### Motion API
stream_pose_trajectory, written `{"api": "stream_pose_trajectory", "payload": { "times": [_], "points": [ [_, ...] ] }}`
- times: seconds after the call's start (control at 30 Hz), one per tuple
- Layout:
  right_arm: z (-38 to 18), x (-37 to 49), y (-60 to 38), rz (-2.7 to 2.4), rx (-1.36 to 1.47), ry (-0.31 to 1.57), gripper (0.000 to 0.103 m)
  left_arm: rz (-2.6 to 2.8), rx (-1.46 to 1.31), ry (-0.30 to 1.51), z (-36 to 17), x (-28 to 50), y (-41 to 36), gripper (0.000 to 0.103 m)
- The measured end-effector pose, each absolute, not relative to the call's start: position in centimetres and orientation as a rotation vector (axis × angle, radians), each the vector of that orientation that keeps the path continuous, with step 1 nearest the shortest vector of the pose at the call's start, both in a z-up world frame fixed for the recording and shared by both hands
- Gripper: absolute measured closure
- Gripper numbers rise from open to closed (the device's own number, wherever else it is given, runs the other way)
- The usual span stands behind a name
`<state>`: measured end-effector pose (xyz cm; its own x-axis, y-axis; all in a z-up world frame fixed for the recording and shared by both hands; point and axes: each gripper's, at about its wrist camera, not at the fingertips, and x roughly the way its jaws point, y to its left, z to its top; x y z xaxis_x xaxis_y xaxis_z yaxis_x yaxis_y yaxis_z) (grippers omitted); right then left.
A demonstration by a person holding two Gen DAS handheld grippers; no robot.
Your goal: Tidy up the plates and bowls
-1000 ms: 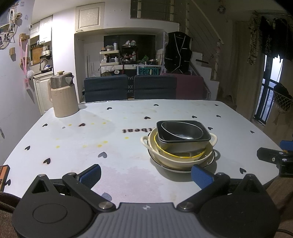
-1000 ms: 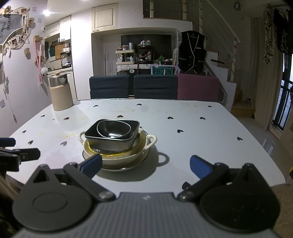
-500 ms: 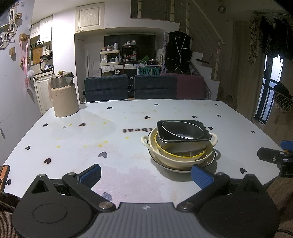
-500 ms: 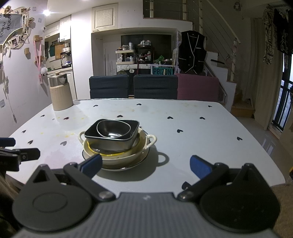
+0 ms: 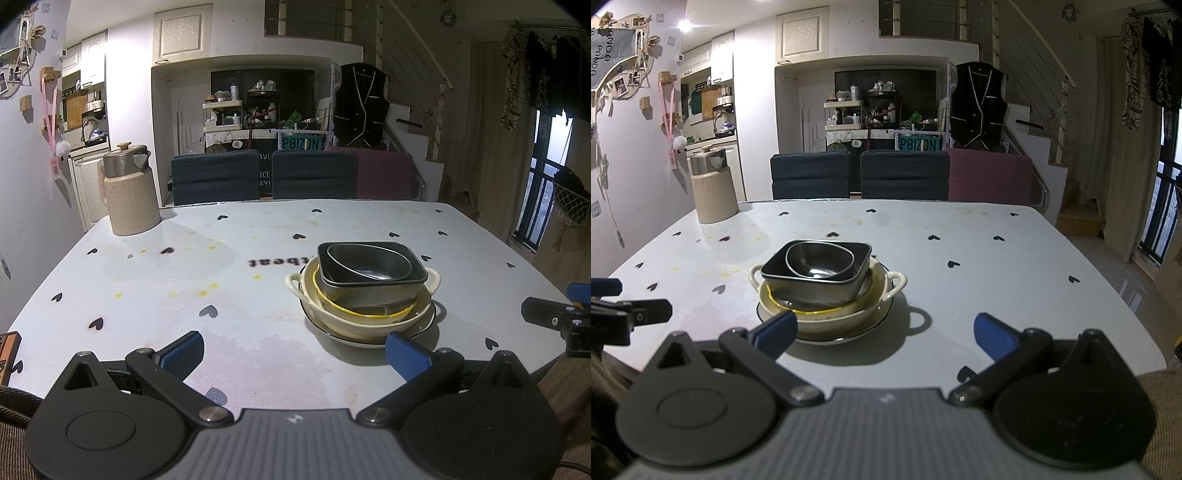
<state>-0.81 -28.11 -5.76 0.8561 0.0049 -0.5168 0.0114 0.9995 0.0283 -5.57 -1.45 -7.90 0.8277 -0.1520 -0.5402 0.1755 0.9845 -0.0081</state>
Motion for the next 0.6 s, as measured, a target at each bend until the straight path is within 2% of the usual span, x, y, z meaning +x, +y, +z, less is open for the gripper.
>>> {"api": "stream_pose_trajectory", "payload": {
  "times": [0.6],
  "points": [
    [-5.8, -0.83, -28.09, -0.004, 0.031, 0.543, 0.0, -0.172, 0.042, 0.568, -8.02, -5.66, -0.96, 0.0]
  ]
}}
